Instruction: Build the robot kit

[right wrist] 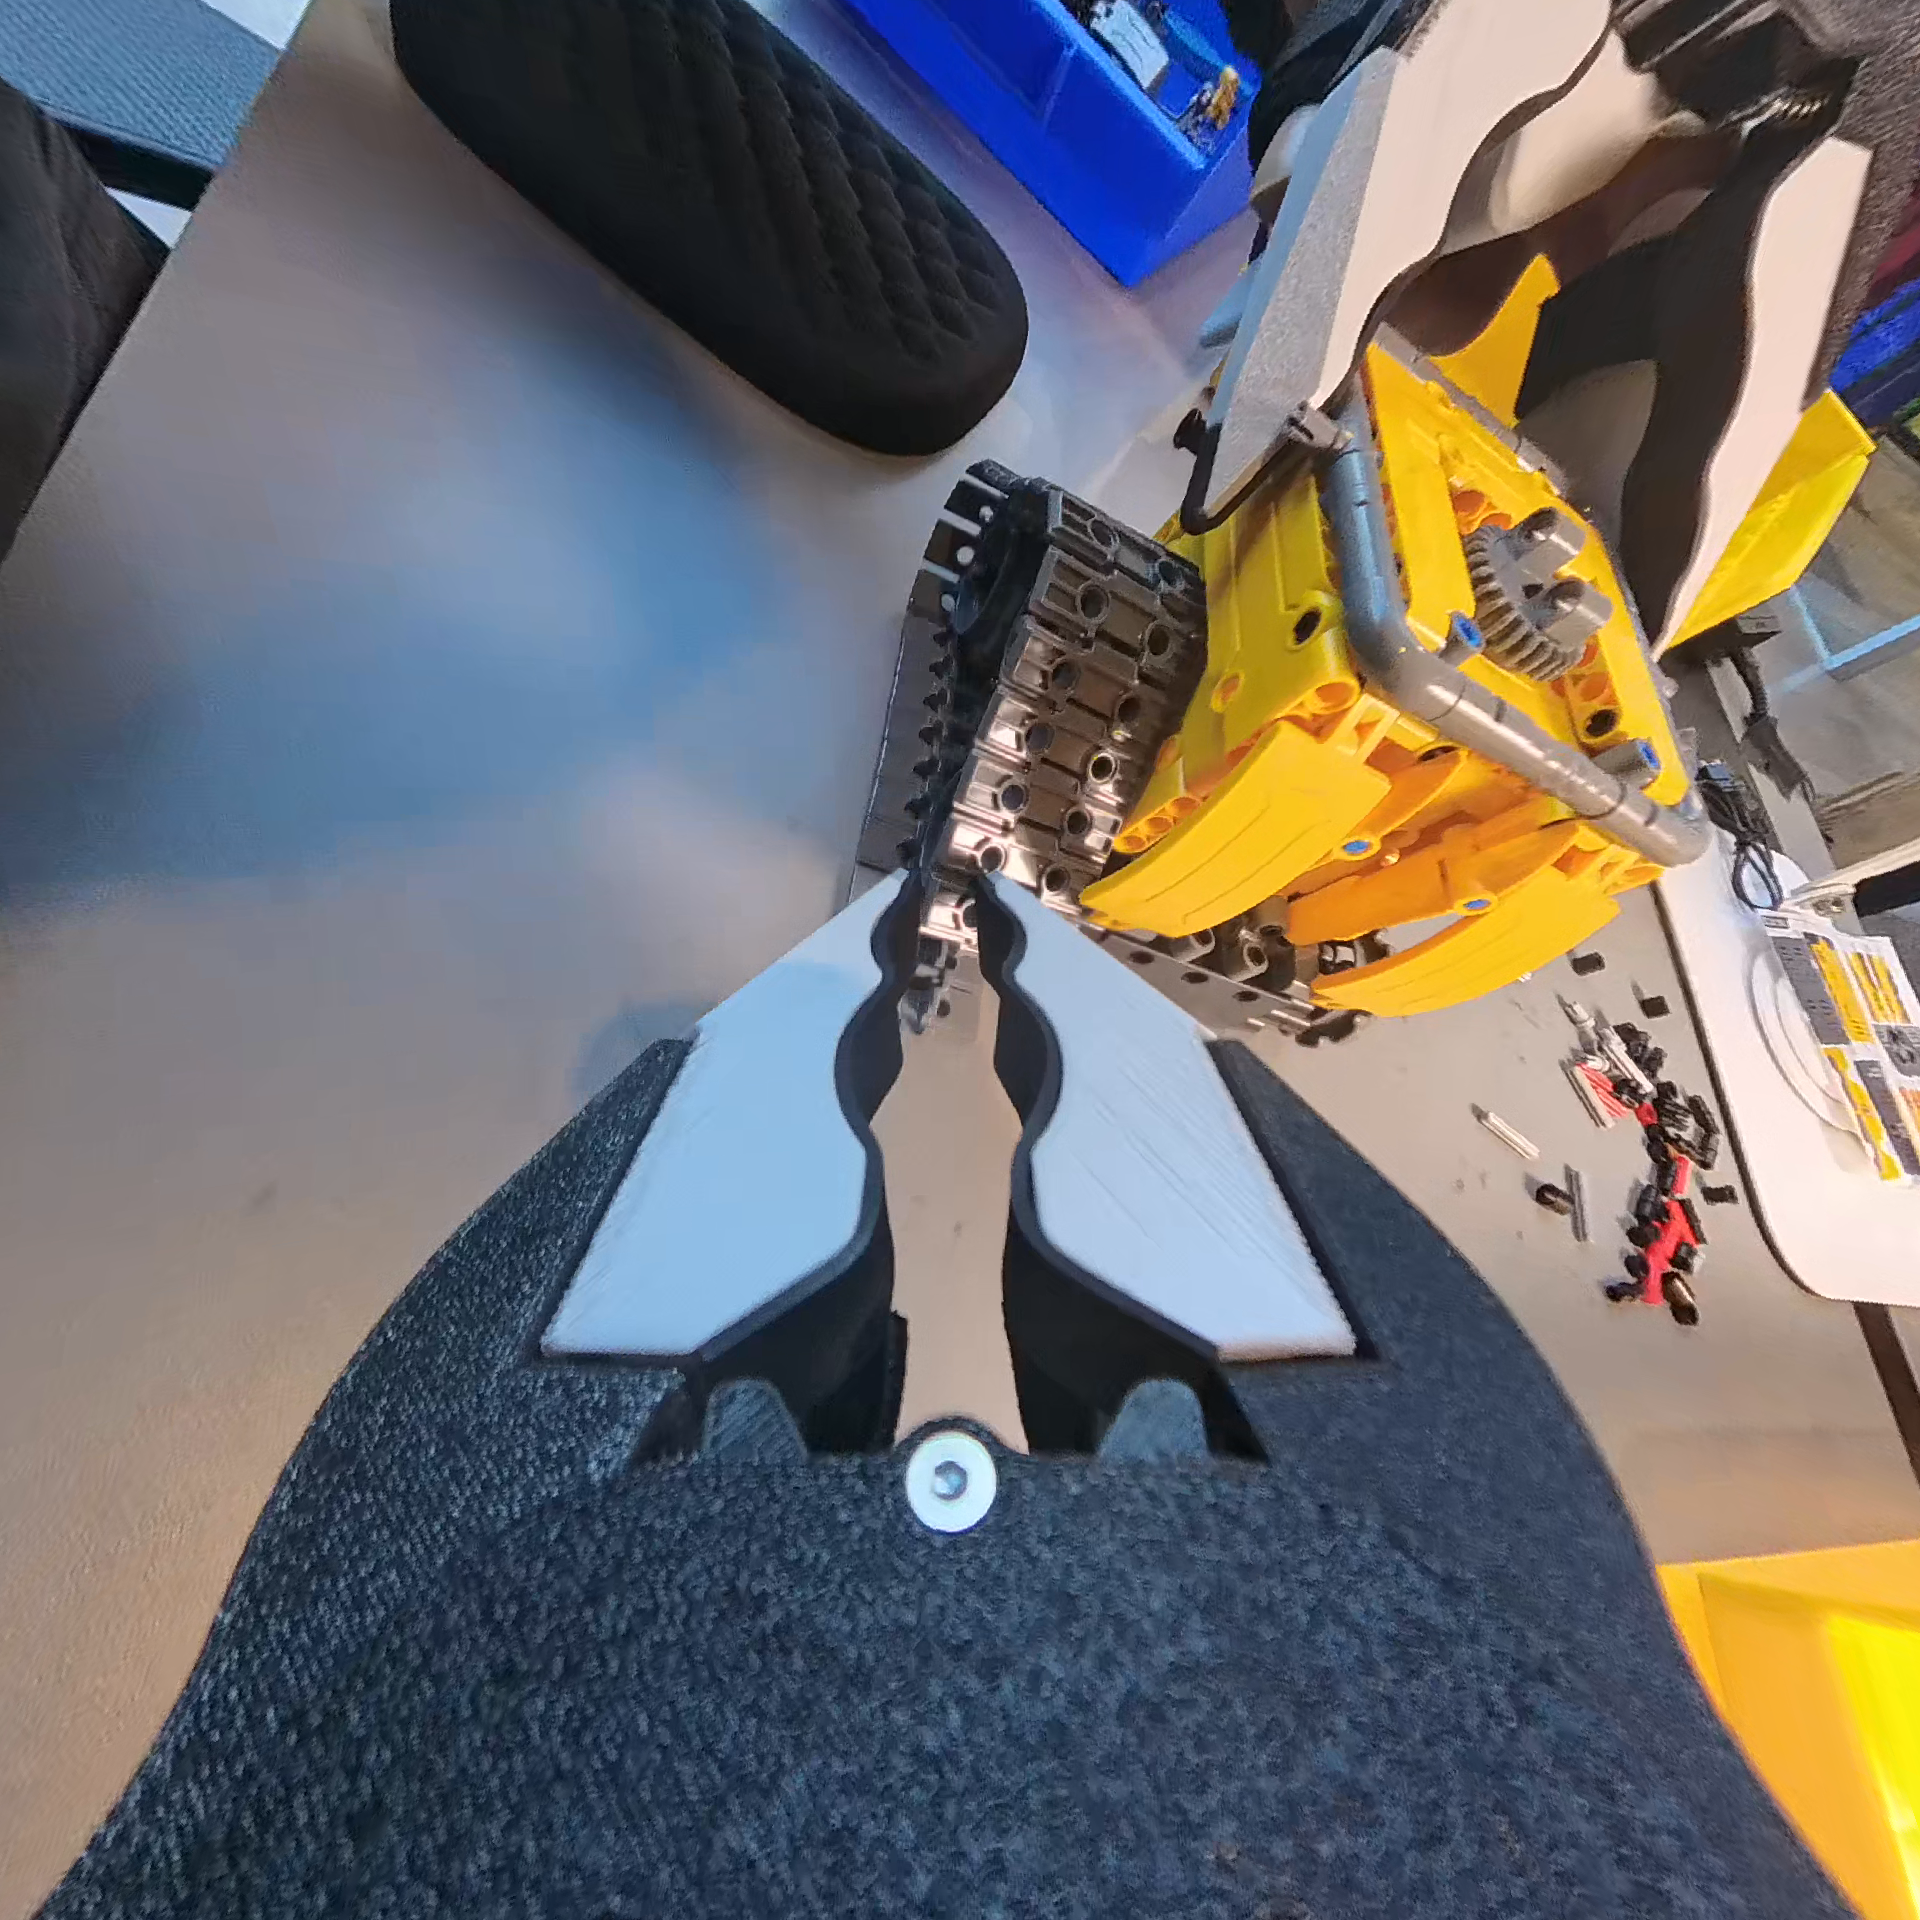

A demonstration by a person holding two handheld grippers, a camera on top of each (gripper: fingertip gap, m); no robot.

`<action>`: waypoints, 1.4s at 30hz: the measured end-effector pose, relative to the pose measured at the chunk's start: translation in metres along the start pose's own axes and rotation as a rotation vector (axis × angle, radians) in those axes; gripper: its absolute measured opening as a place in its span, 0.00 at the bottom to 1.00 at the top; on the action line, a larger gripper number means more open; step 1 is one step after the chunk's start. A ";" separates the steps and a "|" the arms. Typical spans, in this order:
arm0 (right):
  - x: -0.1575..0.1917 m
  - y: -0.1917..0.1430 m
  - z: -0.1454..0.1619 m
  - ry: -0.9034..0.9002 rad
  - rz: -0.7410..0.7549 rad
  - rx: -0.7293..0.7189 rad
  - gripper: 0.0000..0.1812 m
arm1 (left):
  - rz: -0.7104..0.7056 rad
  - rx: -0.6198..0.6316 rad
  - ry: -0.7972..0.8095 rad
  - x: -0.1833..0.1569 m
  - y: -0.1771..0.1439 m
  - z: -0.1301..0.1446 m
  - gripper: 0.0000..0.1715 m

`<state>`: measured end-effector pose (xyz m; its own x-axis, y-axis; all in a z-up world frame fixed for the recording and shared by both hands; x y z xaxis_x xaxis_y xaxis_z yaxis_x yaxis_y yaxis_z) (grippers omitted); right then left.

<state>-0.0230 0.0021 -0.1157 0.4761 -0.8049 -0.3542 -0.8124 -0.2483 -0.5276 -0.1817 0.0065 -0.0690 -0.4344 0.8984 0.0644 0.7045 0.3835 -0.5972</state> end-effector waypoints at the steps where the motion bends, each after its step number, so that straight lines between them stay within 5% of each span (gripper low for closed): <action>1: 0.000 -0.001 0.001 0.000 0.003 0.004 0.06 | -0.001 0.008 0.000 0.000 0.000 0.000 0.60; 18: 0.011 0.013 0.027 -0.037 0.058 0.161 0.00 | -0.157 0.193 0.121 -0.009 -0.004 -0.020 0.53; 29: -0.006 -0.006 0.023 0.194 -0.013 0.037 0.17 | -0.316 0.090 0.160 -0.065 -0.025 -0.043 0.46; 33: -0.009 0.005 0.018 0.298 -0.061 0.034 0.29 | -0.353 0.109 0.137 -0.086 -0.008 -0.029 0.33; 37: -0.012 0.004 0.019 0.298 -0.100 0.022 0.15 | -0.399 0.180 0.155 -0.098 0.012 -0.015 0.20; 42: -0.017 0.001 0.025 0.258 -0.100 0.064 0.08 | -0.484 0.321 0.233 -0.096 0.026 -0.004 0.20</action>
Point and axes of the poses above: each gripper's, where its closed fingertips meet, y out along the fingers, z out of its underside, x = y × z across the jaws, the point moved 6 cm from there along -y, back along the fingers, and after that the axes turned 5 degrees about y, right-handed, at the moved point
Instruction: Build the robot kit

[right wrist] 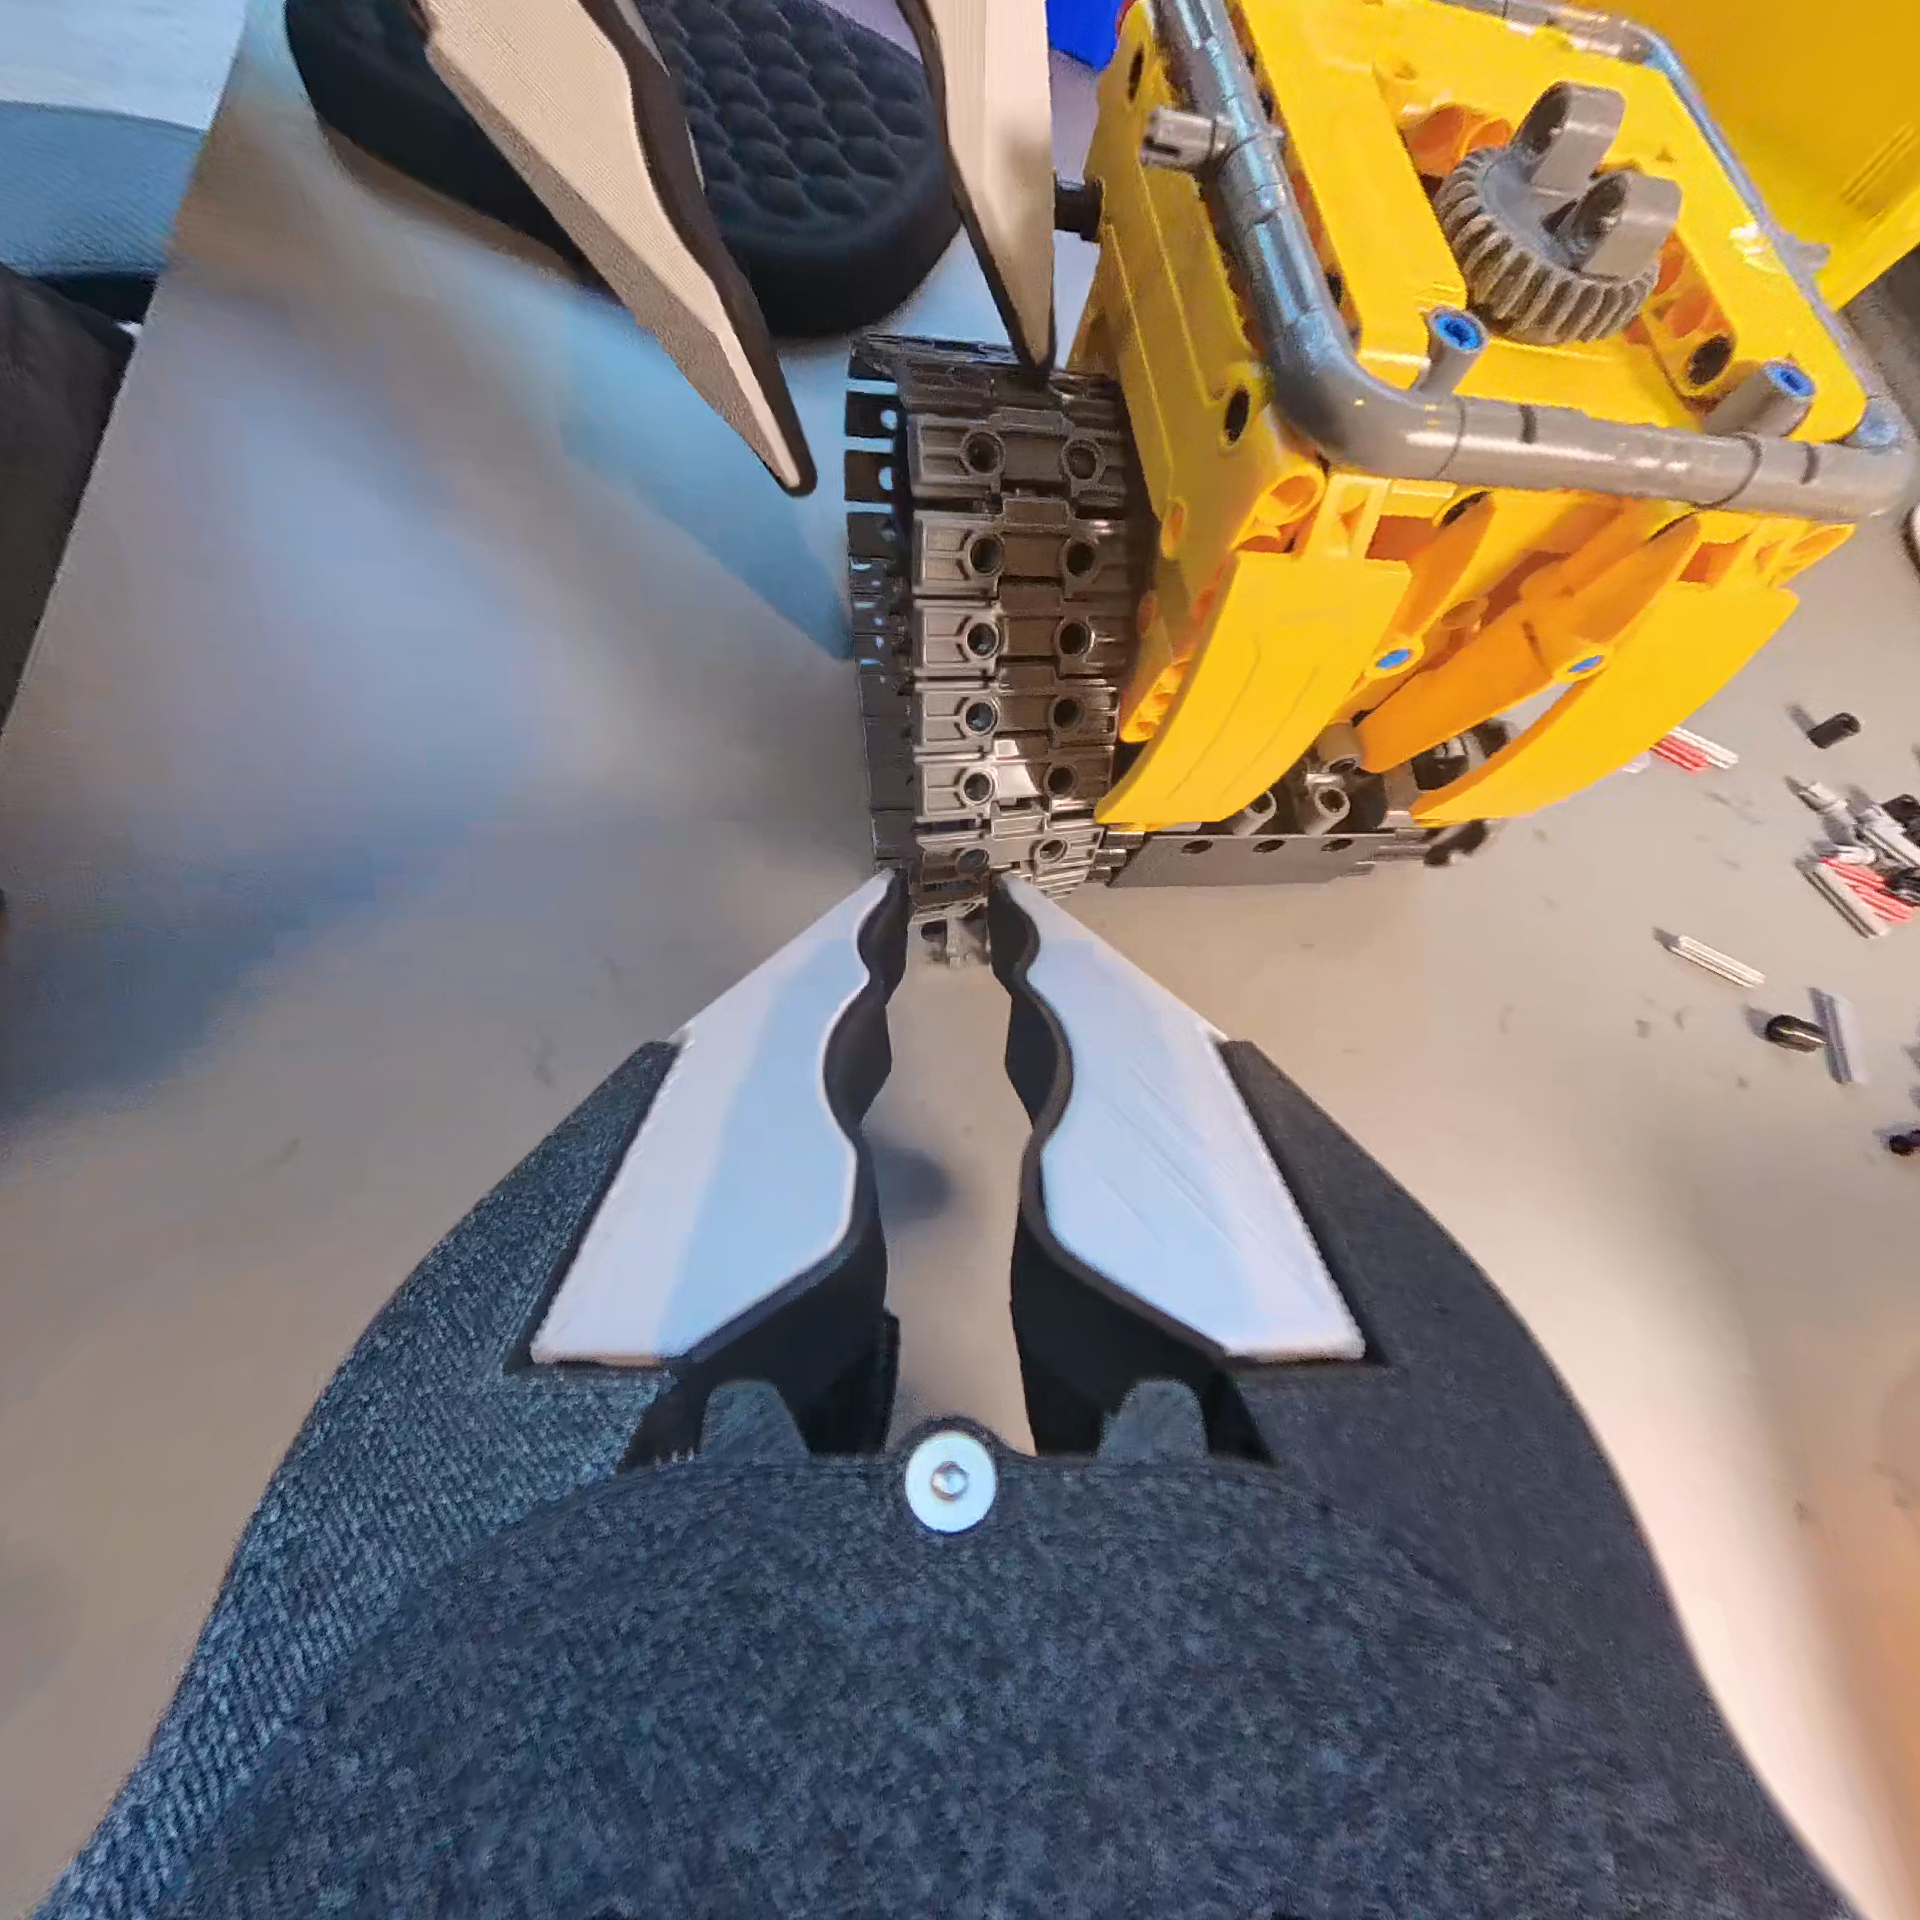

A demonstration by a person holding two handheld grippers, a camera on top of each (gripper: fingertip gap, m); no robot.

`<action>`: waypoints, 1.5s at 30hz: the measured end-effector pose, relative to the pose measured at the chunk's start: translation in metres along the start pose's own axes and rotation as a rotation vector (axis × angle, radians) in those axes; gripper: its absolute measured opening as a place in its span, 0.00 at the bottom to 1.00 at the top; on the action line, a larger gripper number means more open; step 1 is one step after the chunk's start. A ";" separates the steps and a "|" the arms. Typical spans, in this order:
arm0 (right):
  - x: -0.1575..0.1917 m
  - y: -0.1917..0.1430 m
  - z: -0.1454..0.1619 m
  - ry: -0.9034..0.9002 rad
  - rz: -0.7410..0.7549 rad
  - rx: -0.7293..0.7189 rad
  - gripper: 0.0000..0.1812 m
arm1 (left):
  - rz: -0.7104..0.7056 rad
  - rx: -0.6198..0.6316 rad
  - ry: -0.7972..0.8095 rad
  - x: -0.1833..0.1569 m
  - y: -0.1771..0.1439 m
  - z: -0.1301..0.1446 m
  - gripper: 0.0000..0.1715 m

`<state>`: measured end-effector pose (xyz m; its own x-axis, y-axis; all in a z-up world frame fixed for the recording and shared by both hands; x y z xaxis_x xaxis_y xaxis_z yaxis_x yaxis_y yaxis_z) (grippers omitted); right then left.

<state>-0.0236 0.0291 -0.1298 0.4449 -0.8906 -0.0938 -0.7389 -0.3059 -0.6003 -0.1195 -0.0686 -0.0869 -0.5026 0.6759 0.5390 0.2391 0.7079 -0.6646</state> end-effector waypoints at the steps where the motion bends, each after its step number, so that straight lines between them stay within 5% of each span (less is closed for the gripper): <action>1: 0.000 0.000 0.000 0.003 -0.002 0.001 0.08 | -0.018 0.016 0.018 0.001 0.001 -0.001 0.19; 10: -0.007 -0.006 0.008 0.033 0.073 0.053 0.06 | -0.081 0.001 0.077 0.001 0.011 -0.013 0.16; 16: -0.018 -0.018 0.014 0.062 0.172 0.104 0.03 | -0.160 -0.169 -0.069 0.018 -0.025 -0.015 0.19; 24: -0.015 -0.012 -0.001 0.101 0.251 0.157 0.19 | -0.113 -0.357 -0.309 0.069 -0.036 0.021 0.48; 29: -0.019 -0.007 0.002 0.085 0.304 0.247 0.06 | 0.050 -0.419 -0.451 0.098 -0.016 0.015 0.67; 34: -0.026 -0.014 0.008 0.156 0.320 0.273 0.05 | 0.124 -0.374 -0.414 0.097 0.004 0.001 0.67; 40: -0.036 -0.023 0.015 0.188 0.363 0.275 0.03 | 0.178 -0.342 -0.367 0.085 0.019 -0.006 0.43; 45: -0.043 -0.026 0.019 0.204 0.383 0.275 0.02 | 0.194 -0.309 -0.351 0.084 0.020 -0.013 0.40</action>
Point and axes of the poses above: each gripper's, where its closed fingertips meet, y out along the fingers, z out of its underside, x = y × z across the jaws, the point moved 6 cm from there along -y, back along the fingers, and after that the axes turned 5 degrees about y, right-handed, at the moved point
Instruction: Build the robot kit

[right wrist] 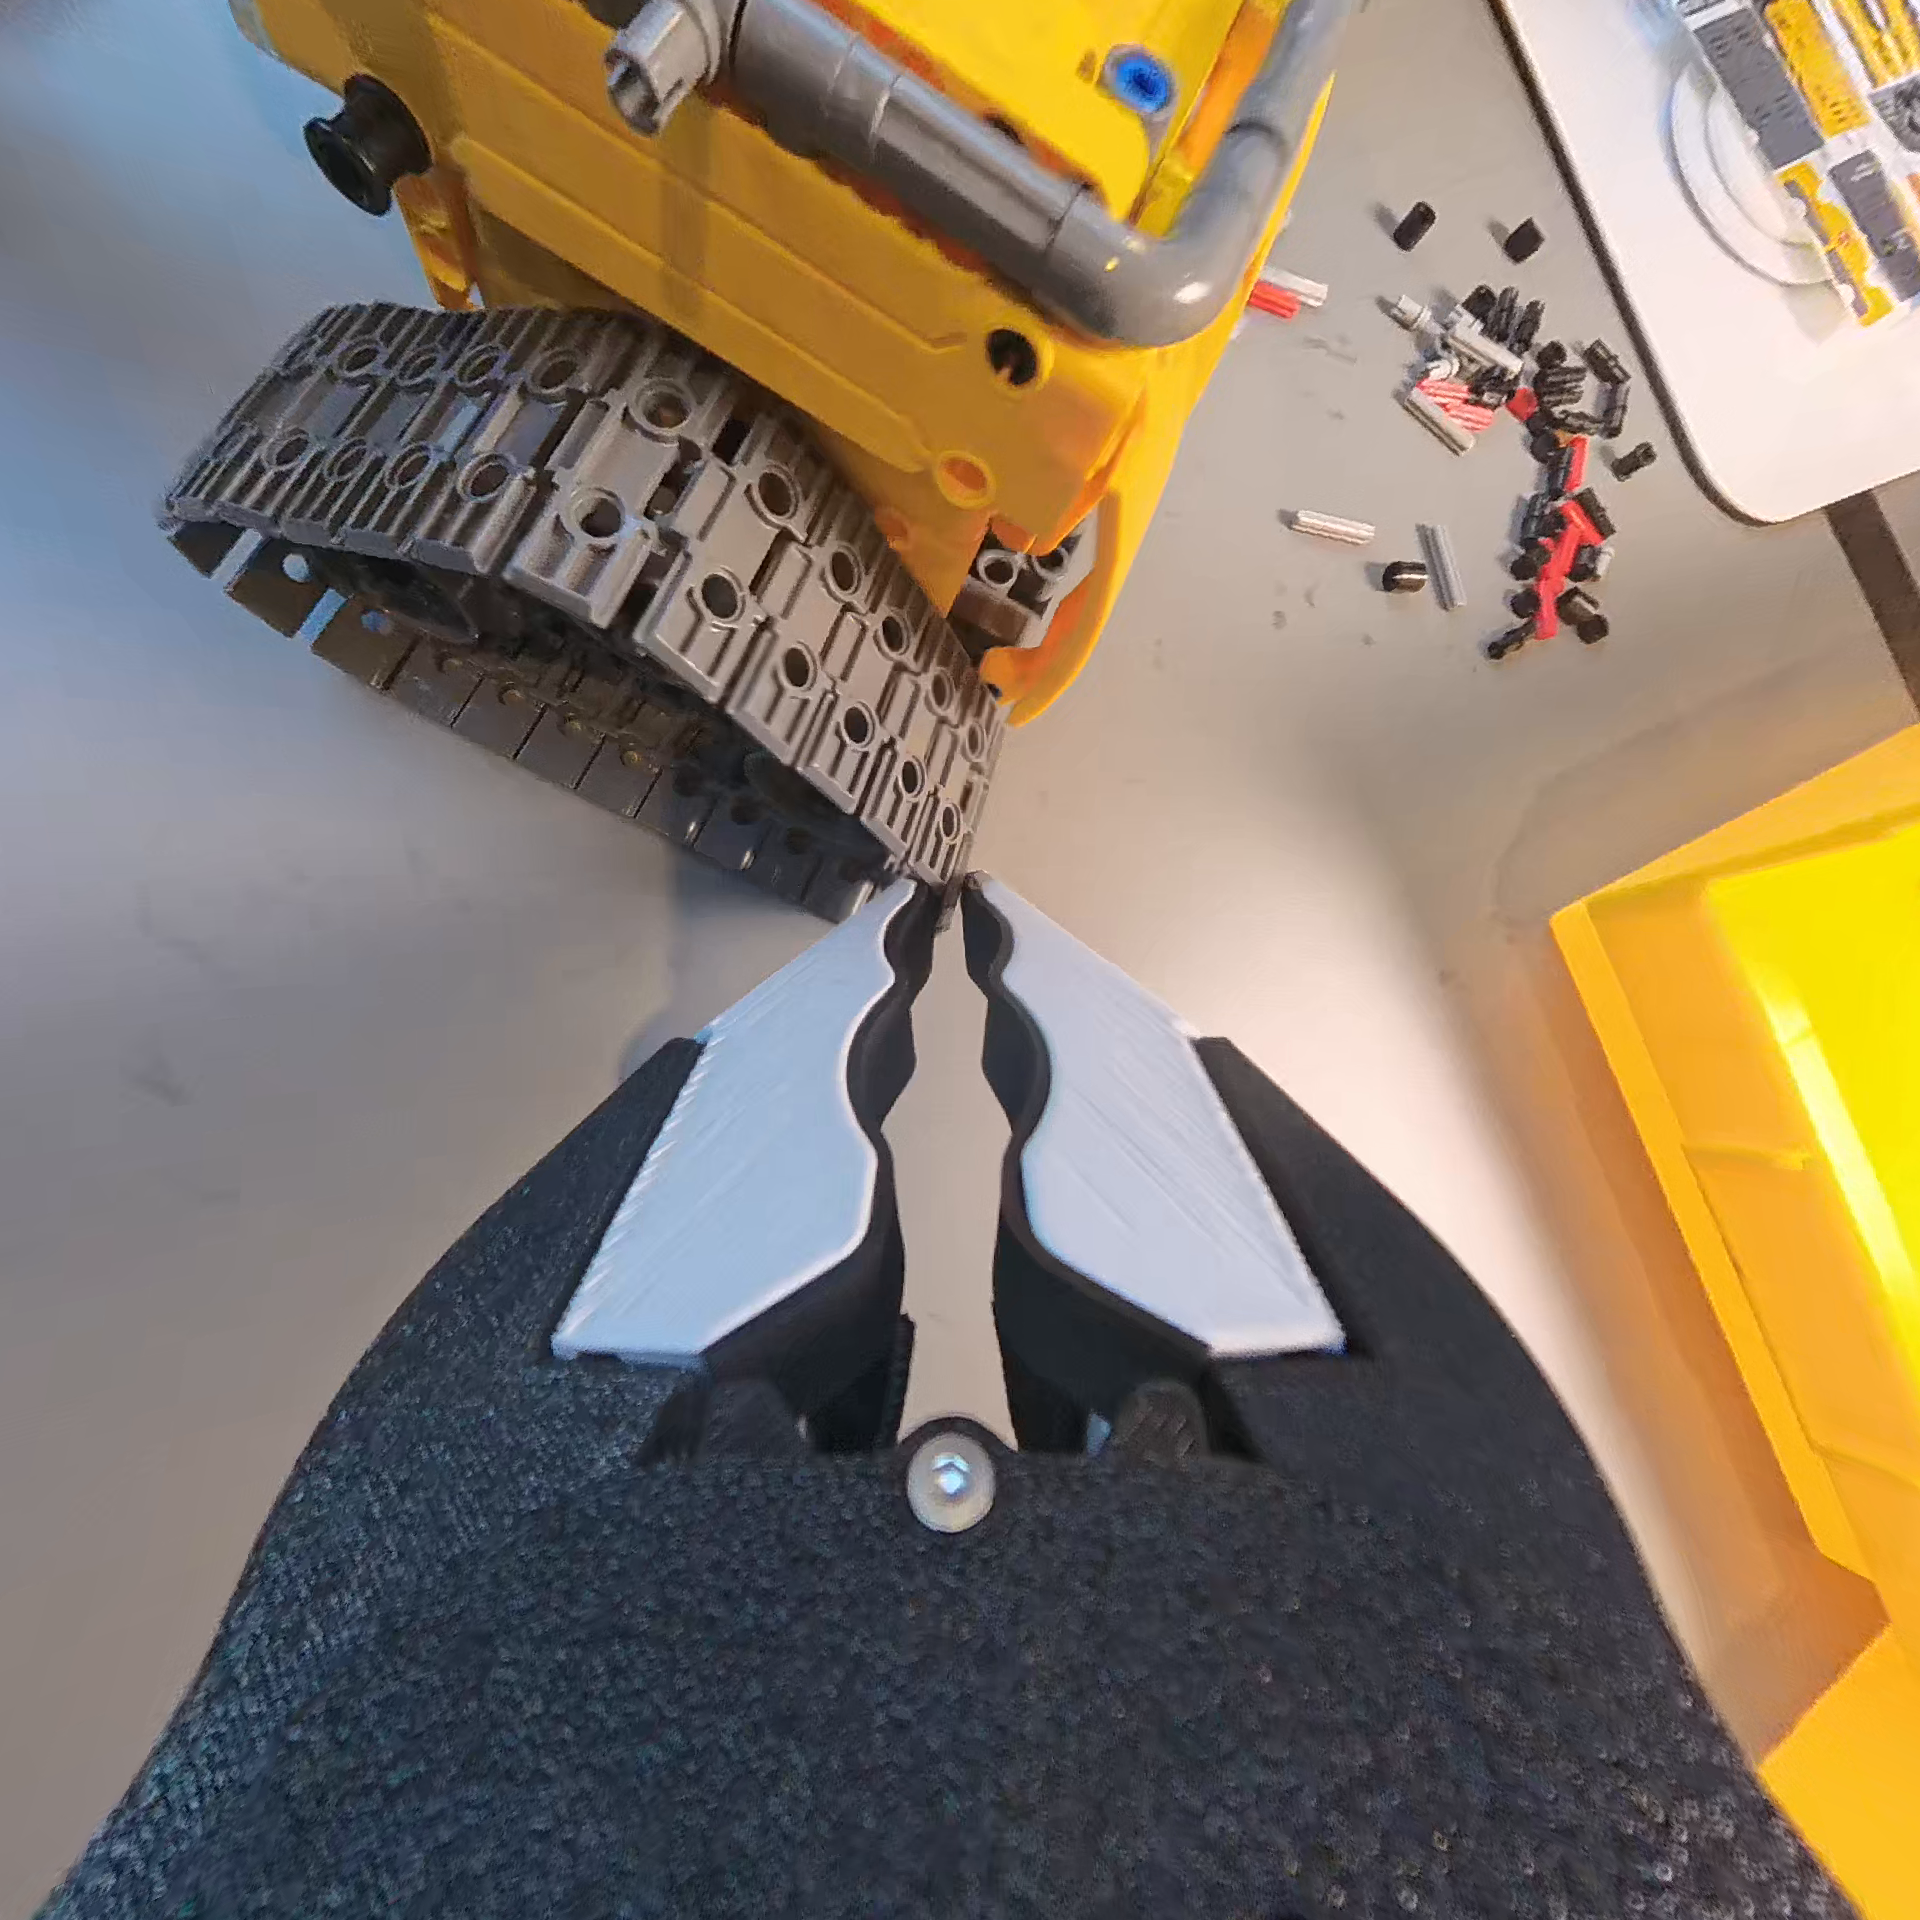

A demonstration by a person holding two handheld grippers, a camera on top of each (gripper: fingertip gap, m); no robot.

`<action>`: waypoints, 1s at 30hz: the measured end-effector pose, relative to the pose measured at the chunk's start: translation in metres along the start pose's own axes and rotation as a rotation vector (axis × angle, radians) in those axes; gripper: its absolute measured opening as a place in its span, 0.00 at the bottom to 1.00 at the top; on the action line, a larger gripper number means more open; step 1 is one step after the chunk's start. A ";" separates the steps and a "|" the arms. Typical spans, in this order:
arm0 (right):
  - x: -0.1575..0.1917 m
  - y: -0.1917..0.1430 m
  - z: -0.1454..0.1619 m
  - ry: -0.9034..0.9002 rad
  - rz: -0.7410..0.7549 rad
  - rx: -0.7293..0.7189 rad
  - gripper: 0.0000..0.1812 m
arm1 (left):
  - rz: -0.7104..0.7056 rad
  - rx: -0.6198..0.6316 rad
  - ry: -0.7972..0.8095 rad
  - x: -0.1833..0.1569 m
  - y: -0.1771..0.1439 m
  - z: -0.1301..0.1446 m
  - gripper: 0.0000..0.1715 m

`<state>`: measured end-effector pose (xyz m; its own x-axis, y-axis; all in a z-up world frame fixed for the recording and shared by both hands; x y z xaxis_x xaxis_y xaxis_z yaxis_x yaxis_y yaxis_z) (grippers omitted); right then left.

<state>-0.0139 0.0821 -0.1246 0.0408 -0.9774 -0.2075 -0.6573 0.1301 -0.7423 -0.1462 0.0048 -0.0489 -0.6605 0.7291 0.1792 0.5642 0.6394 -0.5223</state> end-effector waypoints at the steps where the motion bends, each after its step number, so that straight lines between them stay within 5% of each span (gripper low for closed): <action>1: -0.001 0.002 0.001 -0.003 0.015 0.005 0.02 | 0.004 0.016 0.013 -0.001 0.001 -0.002 0.41; 18: -0.025 0.007 0.012 0.142 -0.031 -0.010 0.02 | -0.048 0.289 0.349 -0.022 0.009 -0.006 0.30; 30: -0.023 0.007 0.012 0.115 -0.057 0.004 0.02 | -0.044 0.254 0.345 -0.022 0.006 -0.003 0.29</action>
Point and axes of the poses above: each gripper's, where its closed fingertips meet, y out along the fingers, z out of its underside, x = y × z across the jaws, the point moved 6 cm from there along -y, back along the fingers, and after that the axes turned 5 degrees about y, right-handed, at the moved point
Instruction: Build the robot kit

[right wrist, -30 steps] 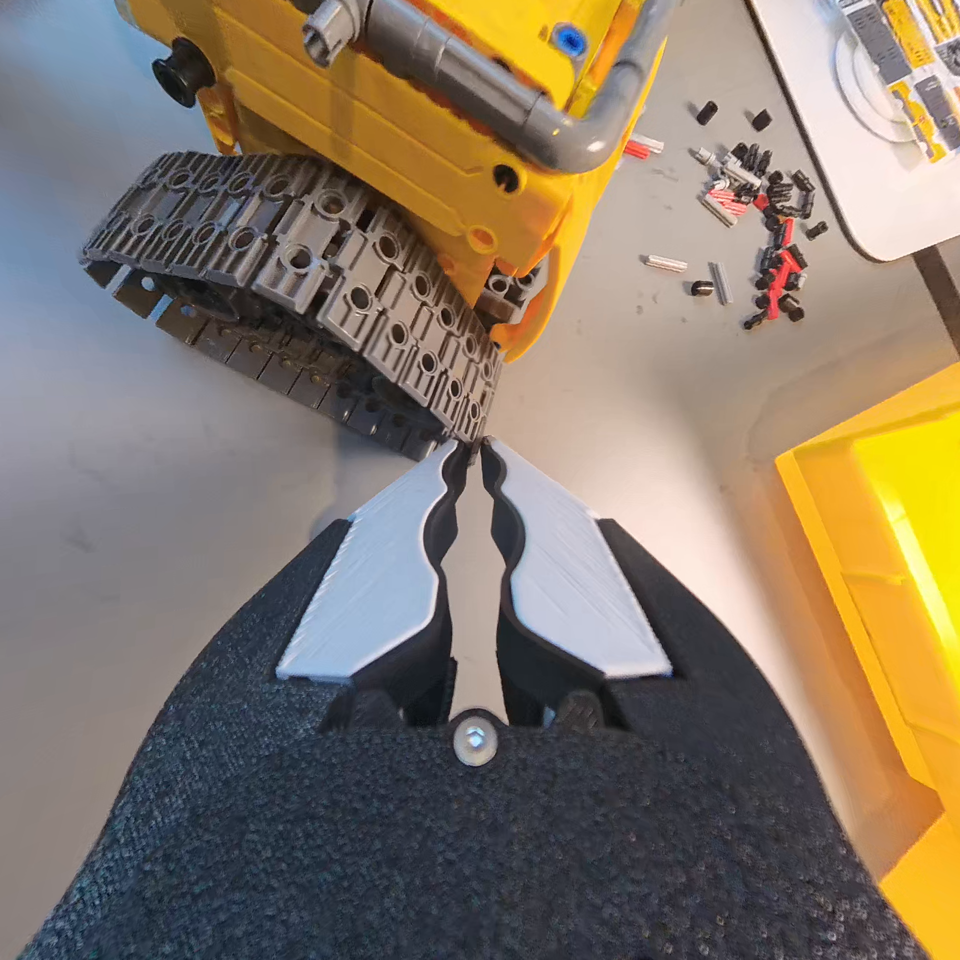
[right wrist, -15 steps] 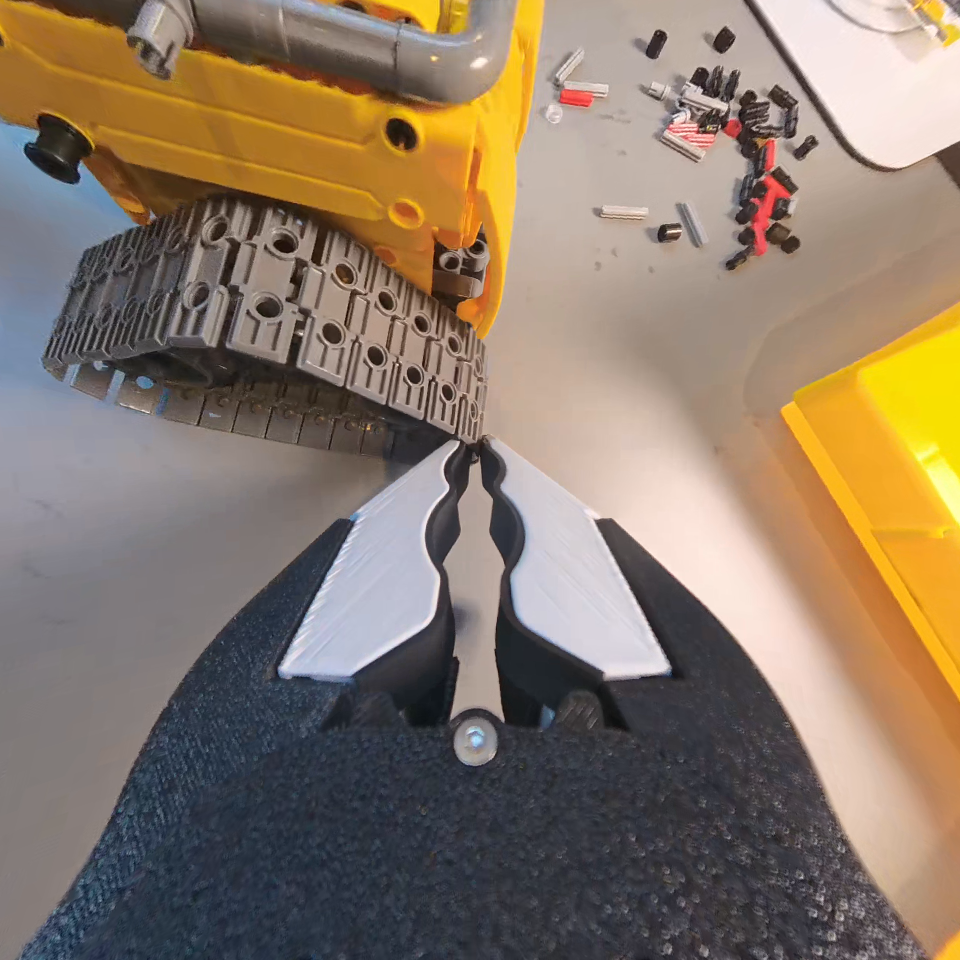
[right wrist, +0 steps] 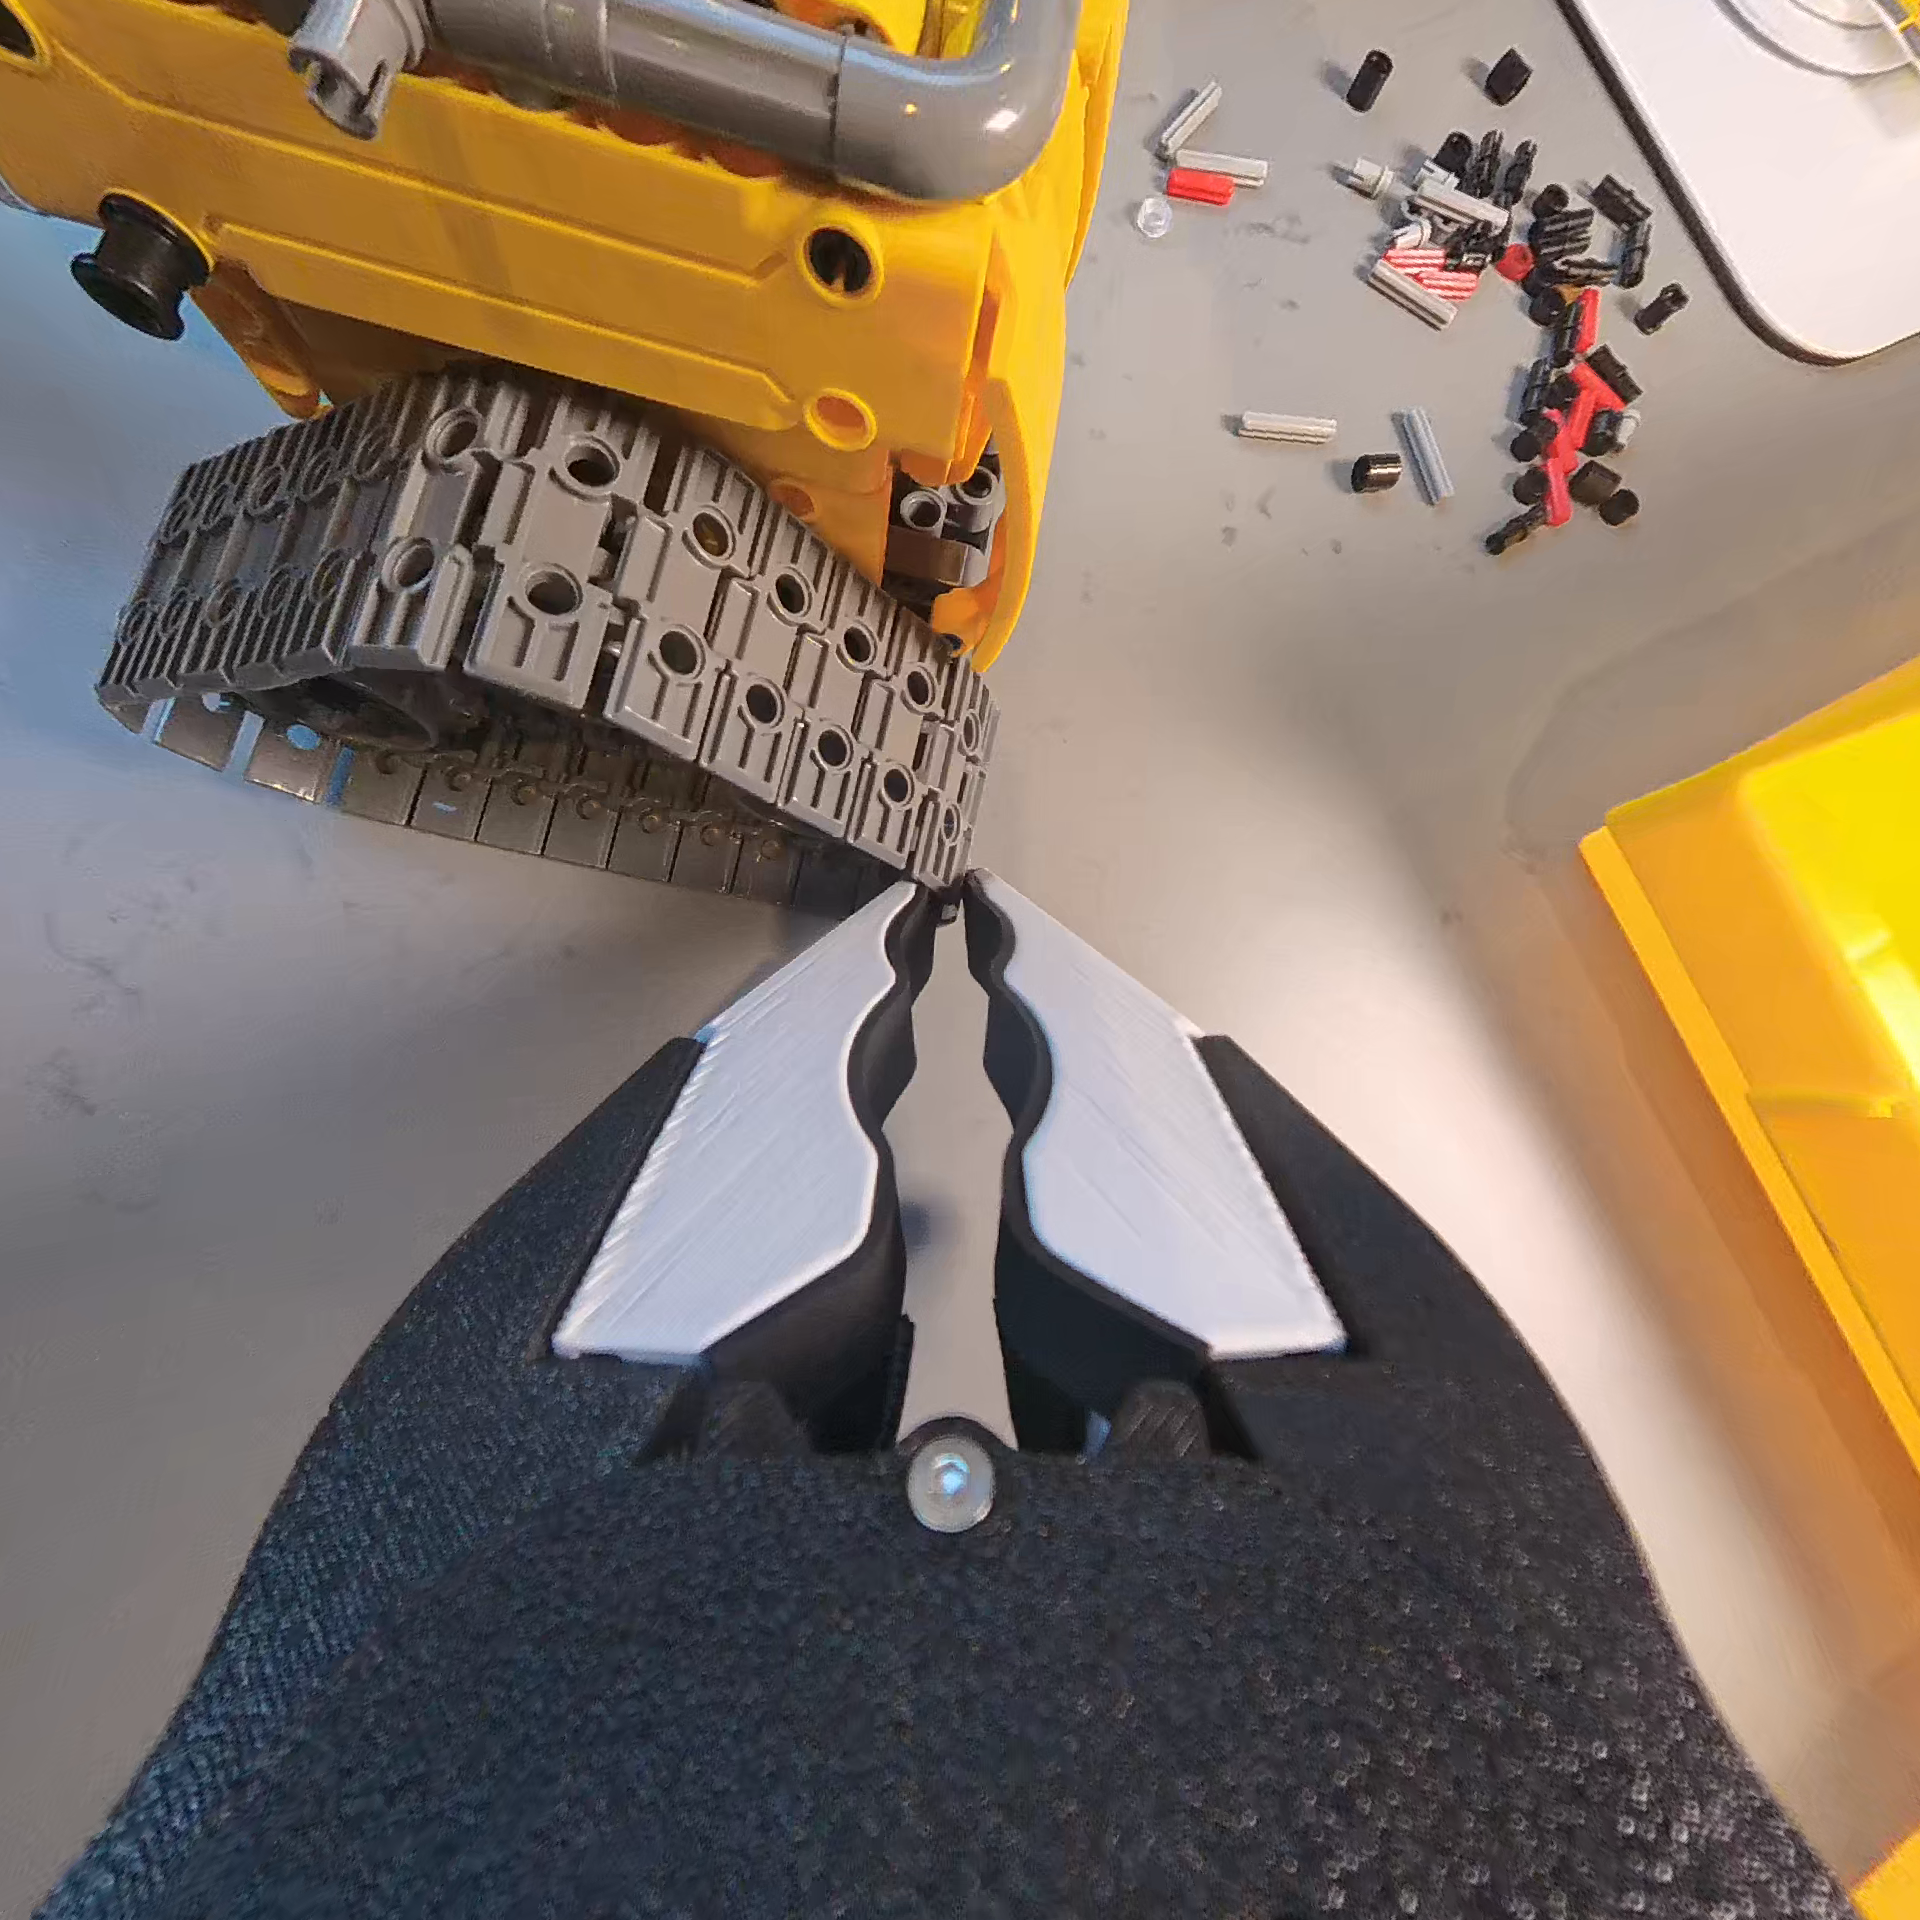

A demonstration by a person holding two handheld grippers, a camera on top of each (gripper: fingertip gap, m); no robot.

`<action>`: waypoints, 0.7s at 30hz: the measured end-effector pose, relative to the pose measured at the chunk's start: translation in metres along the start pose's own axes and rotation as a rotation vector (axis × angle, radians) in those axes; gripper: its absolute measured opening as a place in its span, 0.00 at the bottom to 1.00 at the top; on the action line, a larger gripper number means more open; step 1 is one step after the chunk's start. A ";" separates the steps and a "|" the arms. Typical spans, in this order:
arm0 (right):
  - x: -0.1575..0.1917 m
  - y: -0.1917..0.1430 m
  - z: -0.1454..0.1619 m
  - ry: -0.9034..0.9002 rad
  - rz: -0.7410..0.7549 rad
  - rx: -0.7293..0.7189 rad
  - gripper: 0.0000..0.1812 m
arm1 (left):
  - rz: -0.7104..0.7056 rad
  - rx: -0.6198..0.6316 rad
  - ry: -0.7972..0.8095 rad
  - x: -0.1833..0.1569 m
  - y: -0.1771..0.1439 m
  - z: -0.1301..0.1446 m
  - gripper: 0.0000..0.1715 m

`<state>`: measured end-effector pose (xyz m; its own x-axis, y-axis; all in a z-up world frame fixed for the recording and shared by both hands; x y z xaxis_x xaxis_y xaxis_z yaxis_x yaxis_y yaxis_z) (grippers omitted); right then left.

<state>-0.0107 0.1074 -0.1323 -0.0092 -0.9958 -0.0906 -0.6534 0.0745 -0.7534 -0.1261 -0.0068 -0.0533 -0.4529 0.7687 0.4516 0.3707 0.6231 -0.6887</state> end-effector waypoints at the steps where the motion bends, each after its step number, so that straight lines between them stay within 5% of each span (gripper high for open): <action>1: 0.000 0.000 0.000 -0.006 0.000 -0.003 0.03 | 0.002 -0.001 -0.001 0.000 0.000 0.000 0.29; 6: 0.004 -0.001 -0.005 -0.027 -0.018 -0.049 0.13 | 0.003 0.018 0.012 0.000 0.000 -0.001 0.29; 14: 0.002 0.000 -0.008 -0.239 -0.028 -0.040 0.07 | 0.008 0.026 0.015 0.000 0.000 -0.001 0.29; 21: -0.002 -0.001 -0.009 -0.218 -0.034 -0.068 0.04 | 0.012 0.013 0.008 0.001 0.000 0.000 0.29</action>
<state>-0.0169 0.1087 -0.1258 0.1728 -0.9622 -0.2103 -0.7001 0.0301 -0.7134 -0.1263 -0.0064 -0.0526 -0.4420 0.7771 0.4481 0.3653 0.6122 -0.7013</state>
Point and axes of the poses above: each gripper's, where its closed fingertips meet, y out along the fingers, z out of its underside, x = y × z across the jaws, the point moved 6 cm from there along -y, back along the fingers, and after that the axes turned 5 degrees about y, right-handed, at the moved point
